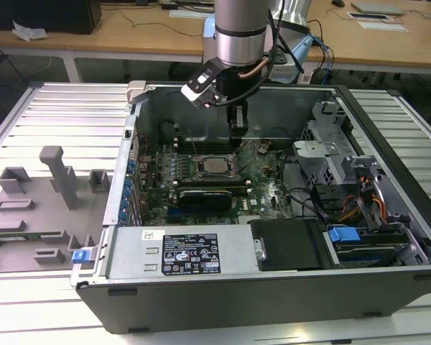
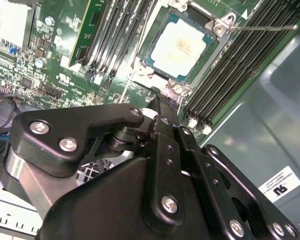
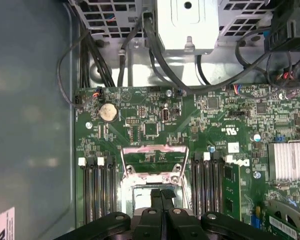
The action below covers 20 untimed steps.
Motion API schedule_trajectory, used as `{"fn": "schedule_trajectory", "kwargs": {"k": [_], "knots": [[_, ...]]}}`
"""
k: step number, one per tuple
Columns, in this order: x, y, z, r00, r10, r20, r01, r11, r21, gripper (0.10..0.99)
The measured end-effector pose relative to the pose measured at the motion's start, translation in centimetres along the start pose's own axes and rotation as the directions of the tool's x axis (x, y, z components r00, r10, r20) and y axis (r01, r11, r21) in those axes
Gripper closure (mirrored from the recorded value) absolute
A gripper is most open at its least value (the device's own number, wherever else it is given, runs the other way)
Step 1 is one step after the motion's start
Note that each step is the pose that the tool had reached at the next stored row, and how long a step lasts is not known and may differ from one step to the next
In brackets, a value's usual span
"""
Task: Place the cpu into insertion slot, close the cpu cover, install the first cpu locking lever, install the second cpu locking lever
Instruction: 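Close the cpu cover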
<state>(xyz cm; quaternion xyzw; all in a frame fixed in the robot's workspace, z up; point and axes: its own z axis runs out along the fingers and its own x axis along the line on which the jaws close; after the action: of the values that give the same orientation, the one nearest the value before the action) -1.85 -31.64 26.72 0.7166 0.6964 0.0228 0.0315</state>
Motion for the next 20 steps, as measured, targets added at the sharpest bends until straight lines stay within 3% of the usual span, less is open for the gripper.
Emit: {"fn": "schedule_trajectory", "kwargs": {"k": [20], "knots": [[0.09,3.09,0.24,1.0,0.0,0.0001,0.0,1.0,0.0,0.98]]}}
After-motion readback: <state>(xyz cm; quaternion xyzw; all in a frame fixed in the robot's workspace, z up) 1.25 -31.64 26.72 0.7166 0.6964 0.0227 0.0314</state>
